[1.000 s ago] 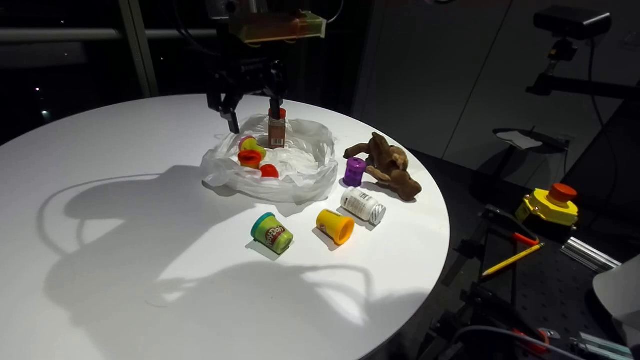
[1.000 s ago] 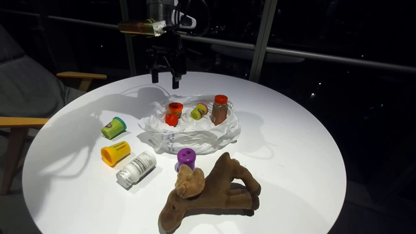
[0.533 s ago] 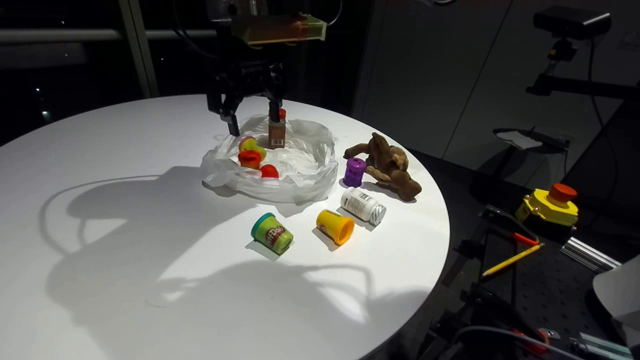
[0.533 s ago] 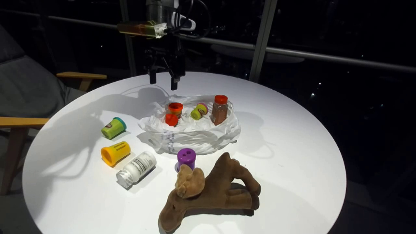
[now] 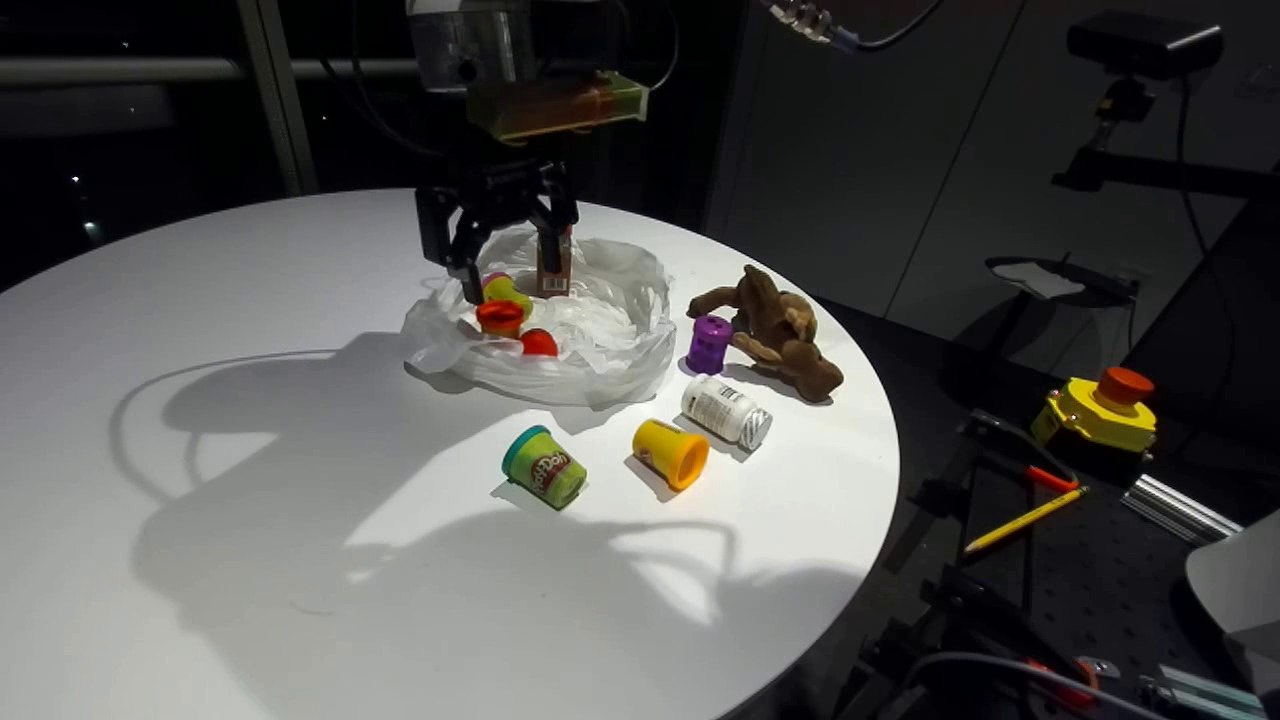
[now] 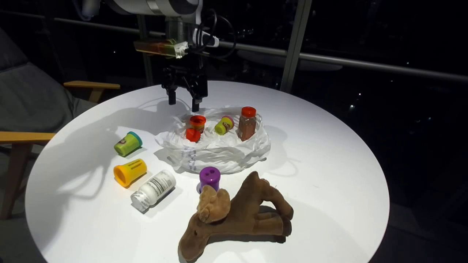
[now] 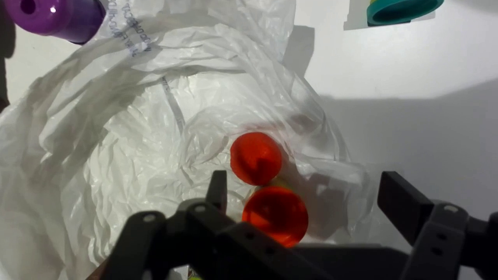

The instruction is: Pick the objects in the plastic bag and put them on the table

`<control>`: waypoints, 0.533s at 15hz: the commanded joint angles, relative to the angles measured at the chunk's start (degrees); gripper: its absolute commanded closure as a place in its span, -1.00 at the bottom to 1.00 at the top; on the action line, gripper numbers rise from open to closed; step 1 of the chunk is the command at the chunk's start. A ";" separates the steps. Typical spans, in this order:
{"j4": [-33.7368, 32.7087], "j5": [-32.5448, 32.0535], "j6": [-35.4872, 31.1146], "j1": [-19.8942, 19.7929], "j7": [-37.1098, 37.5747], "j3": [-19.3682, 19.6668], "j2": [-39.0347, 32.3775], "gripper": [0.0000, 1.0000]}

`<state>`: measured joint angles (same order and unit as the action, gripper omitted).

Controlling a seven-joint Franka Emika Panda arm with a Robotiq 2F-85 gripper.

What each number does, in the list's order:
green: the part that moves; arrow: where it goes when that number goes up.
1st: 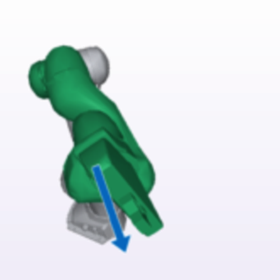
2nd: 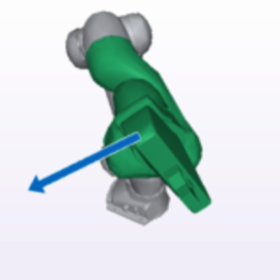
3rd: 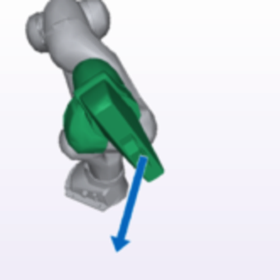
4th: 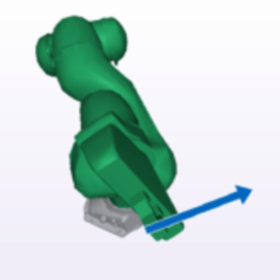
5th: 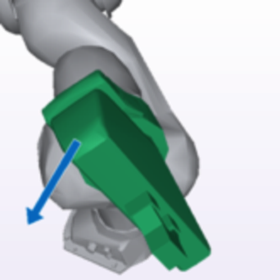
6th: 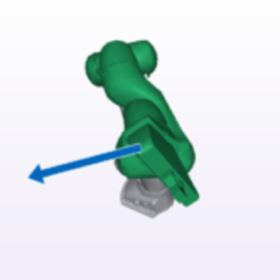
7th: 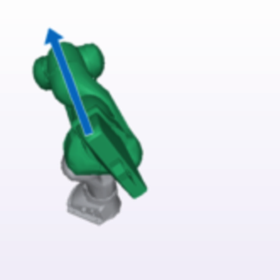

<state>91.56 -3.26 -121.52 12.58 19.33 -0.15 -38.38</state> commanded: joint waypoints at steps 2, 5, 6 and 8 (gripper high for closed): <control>-0.84 -1.56 -4.40 1.15 1.80 0.74 -2.16 -1.00; -1.39 -2.02 -6.74 1.65 3.70 1.85 -3.86 -1.00; -1.62 -2.18 -7.66 1.86 4.86 2.36 -4.39 -1.00; -2.26 -2.51 -9.01 2.24 7.17 3.50 -5.44 -1.00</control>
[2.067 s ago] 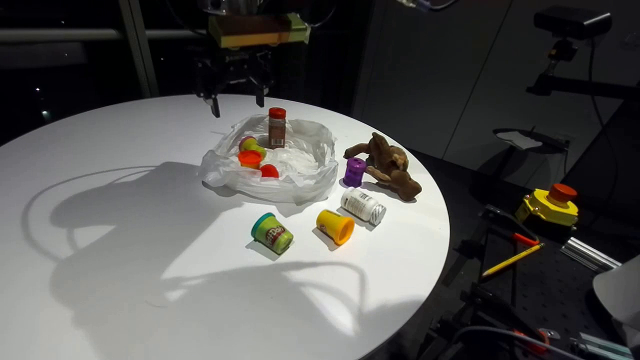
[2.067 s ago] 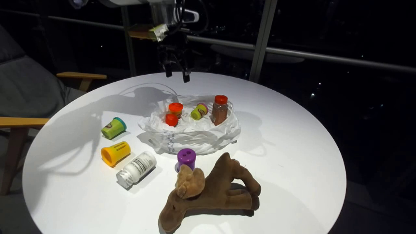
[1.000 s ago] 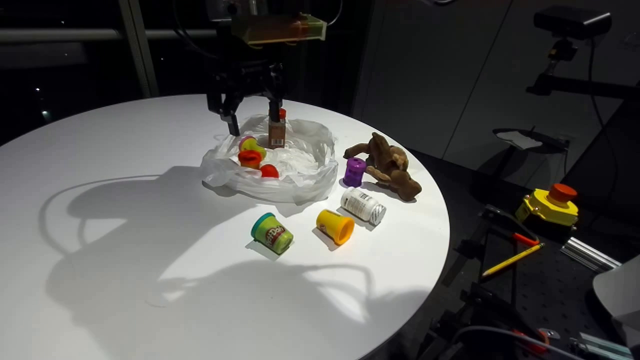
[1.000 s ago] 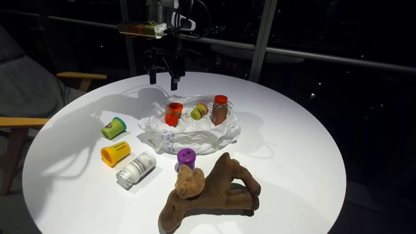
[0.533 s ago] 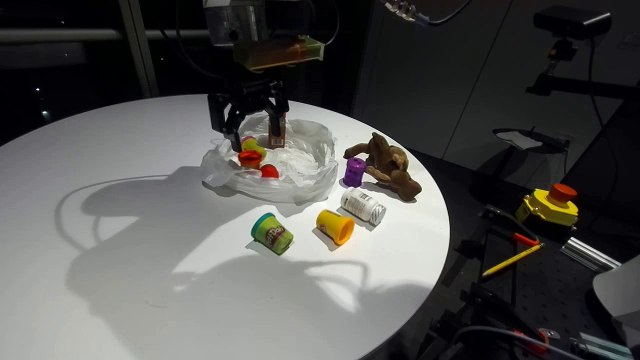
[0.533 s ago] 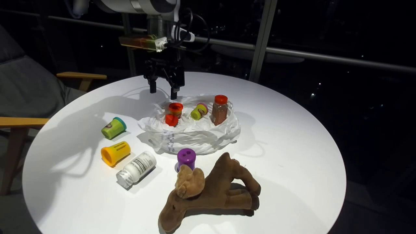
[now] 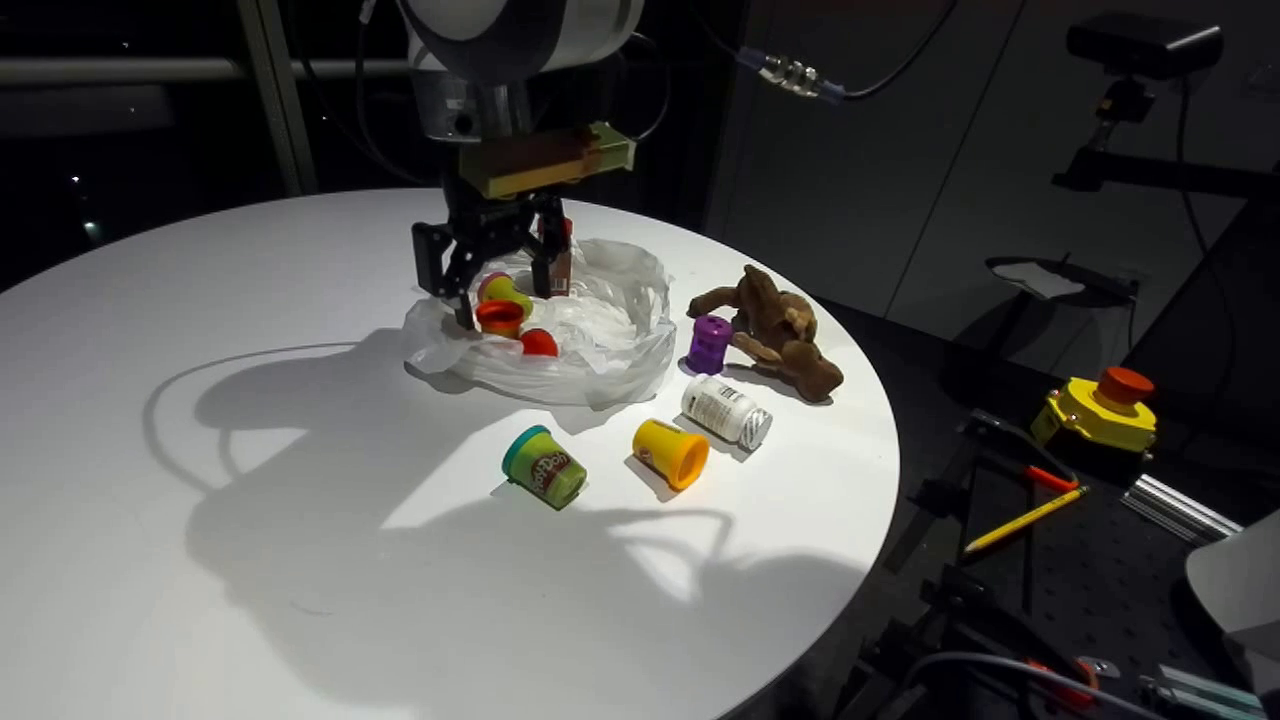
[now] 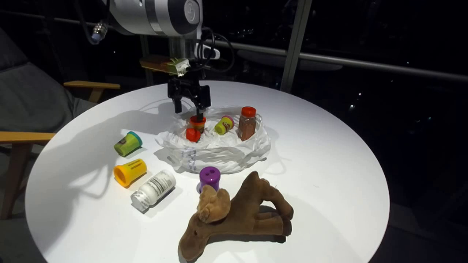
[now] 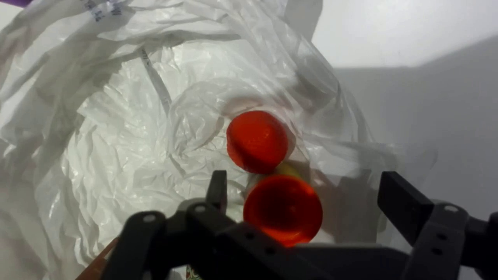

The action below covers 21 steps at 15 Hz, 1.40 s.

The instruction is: Pick the objects in the plastic bag and put them on the table

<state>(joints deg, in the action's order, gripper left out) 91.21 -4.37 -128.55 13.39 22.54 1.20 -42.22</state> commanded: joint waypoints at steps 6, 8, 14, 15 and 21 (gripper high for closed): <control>-3.86 -1.88 -2.19 1.79 6.90 3.78 -3.70 -1.00; -4.81 -1.66 -1.85 1.60 6.58 3.59 -4.70 -1.00; -6.59 -0.85 -1.43 0.99 5.61 3.08 -6.31 -0.01; -6.53 -0.77 -1.48 0.95 5.49 3.00 -6.25 0.13; -2.22 -1.02 -0.85 2.32 8.58 3.94 -0.86 0.43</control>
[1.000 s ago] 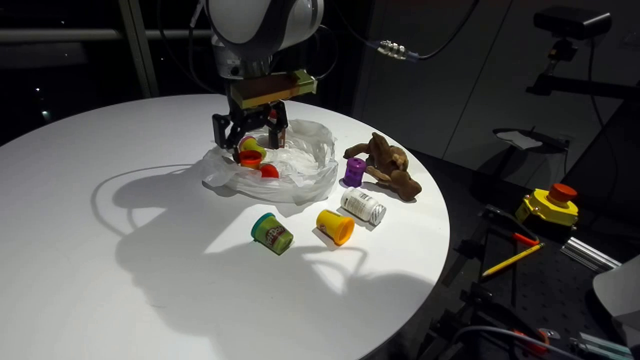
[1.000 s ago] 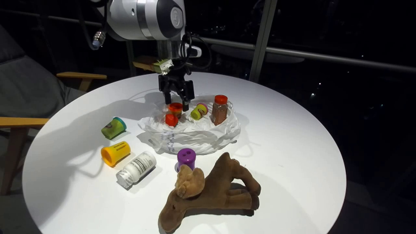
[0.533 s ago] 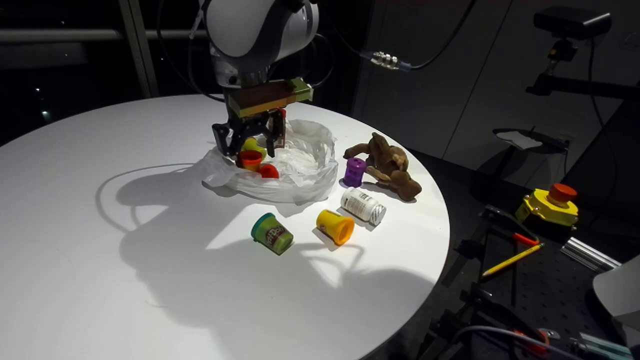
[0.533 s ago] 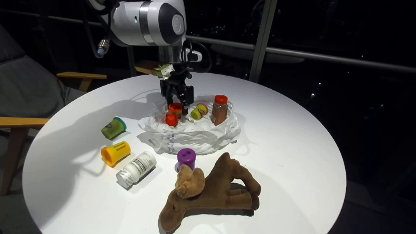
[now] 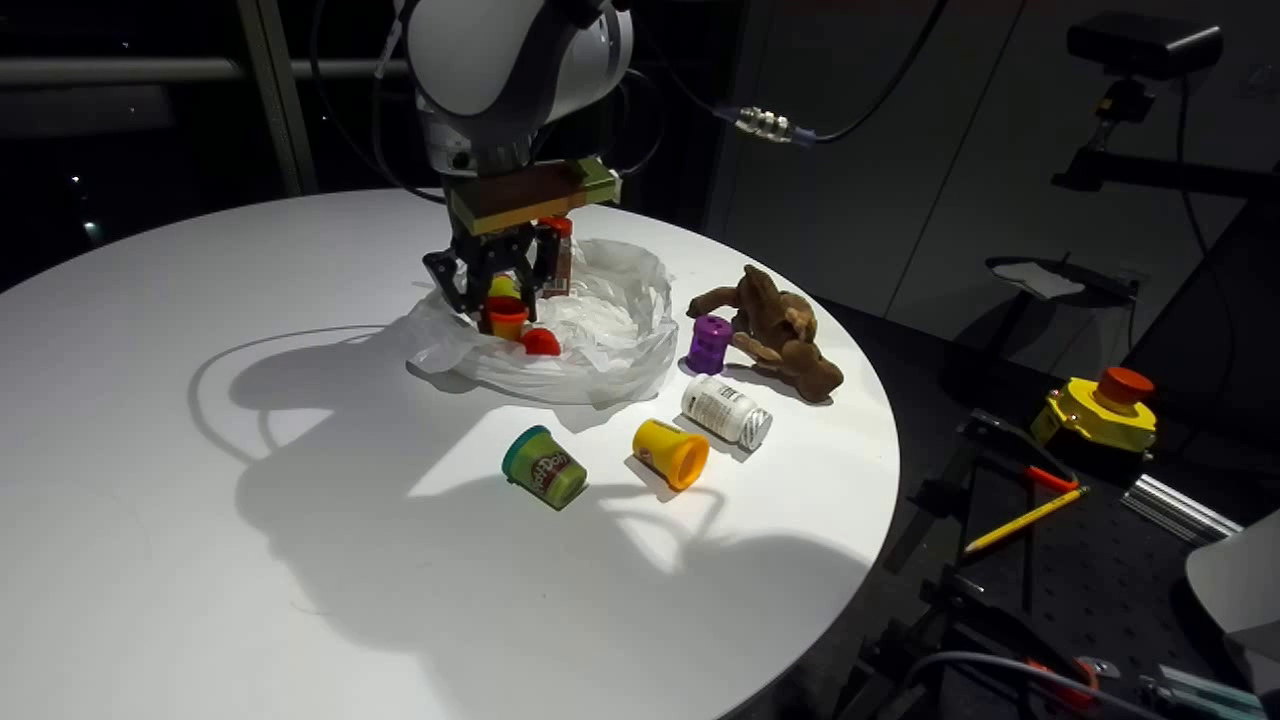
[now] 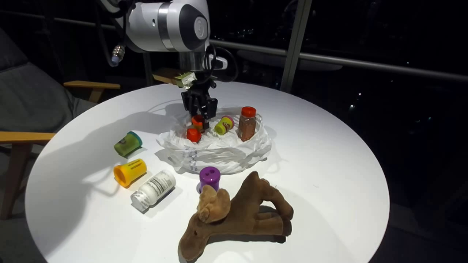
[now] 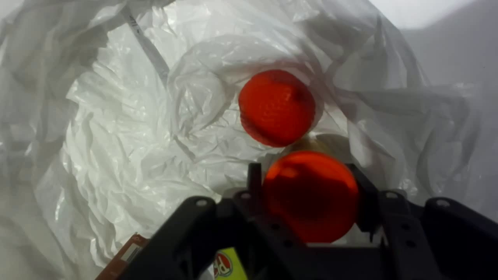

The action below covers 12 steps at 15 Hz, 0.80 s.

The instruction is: Pick the objects in the plastic bag and put them on the table

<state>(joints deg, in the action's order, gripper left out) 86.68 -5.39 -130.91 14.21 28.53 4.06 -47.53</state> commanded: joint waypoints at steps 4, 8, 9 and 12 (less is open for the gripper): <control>8.17 -2.61 6.80 5.32 10.04 2.75 12.82 0.43; 17.04 -7.03 13.54 8.36 18.37 0.64 21.57 0.43; 19.69 -7.71 14.64 8.73 18.86 -0.63 23.39 0.43; 25.98 -8.37 15.00 9.28 19.45 -4.73 25.44 0.43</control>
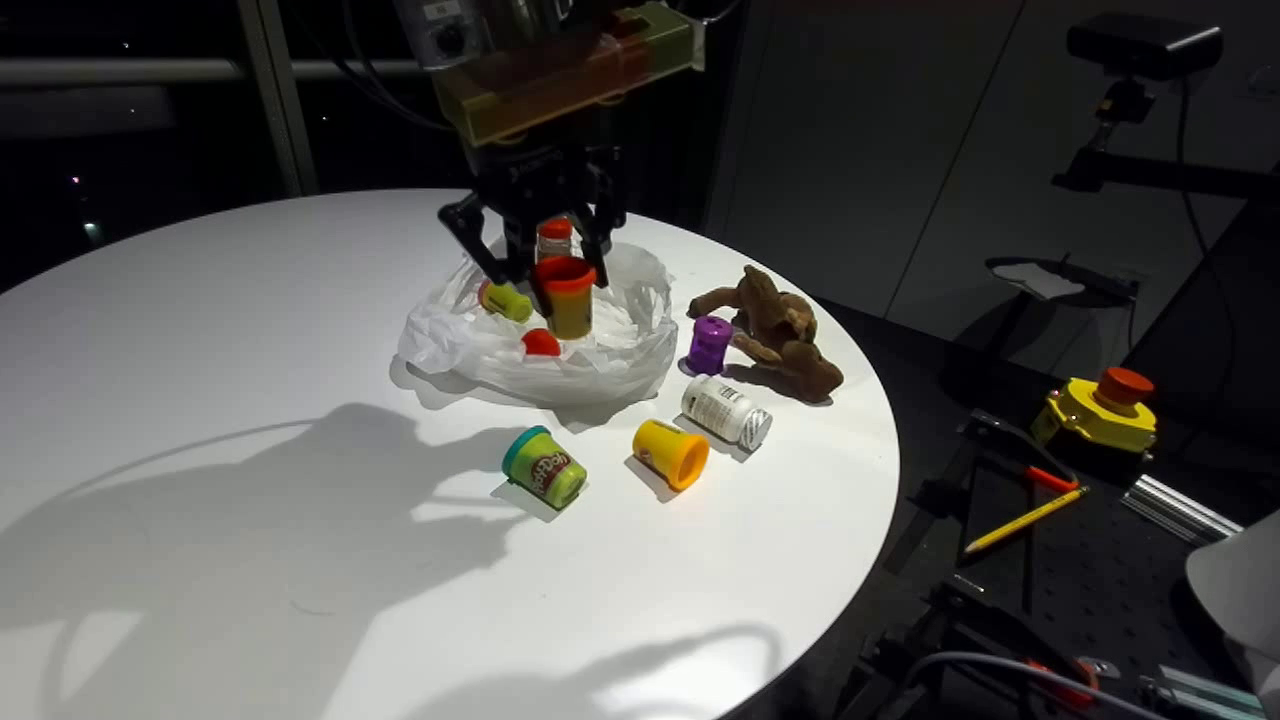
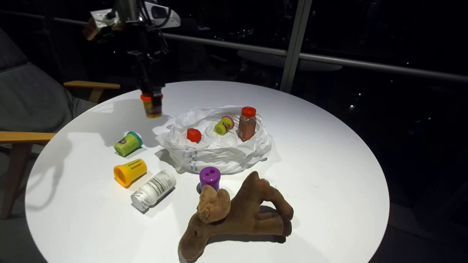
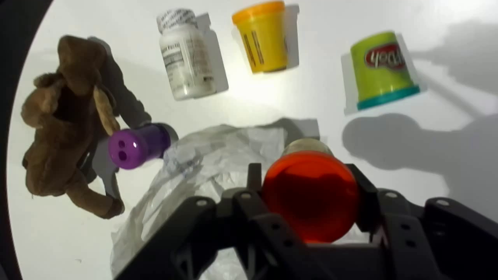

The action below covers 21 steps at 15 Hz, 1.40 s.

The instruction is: Pick the objects in the plastic bag and put them on the table

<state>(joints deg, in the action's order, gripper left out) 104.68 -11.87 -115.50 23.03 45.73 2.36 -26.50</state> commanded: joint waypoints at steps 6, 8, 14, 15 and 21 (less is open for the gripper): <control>17.30 -5.68 -12.26 0.62 7.21 -6.34 3.32 0.43; 20.45 -4.47 -17.91 -0.12 5.46 -6.99 3.40 0.43; 26.80 -3.46 -27.50 -0.28 3.66 -6.78 3.83 -0.26; 27.84 -4.39 -28.14 0.05 4.42 -6.02 5.02 -0.58; 21.88 -7.84 -22.89 -2.19 2.74 -2.62 9.88 -1.00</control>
<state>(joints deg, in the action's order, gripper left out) 130.41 -18.14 -142.40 23.08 50.44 -1.24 -19.44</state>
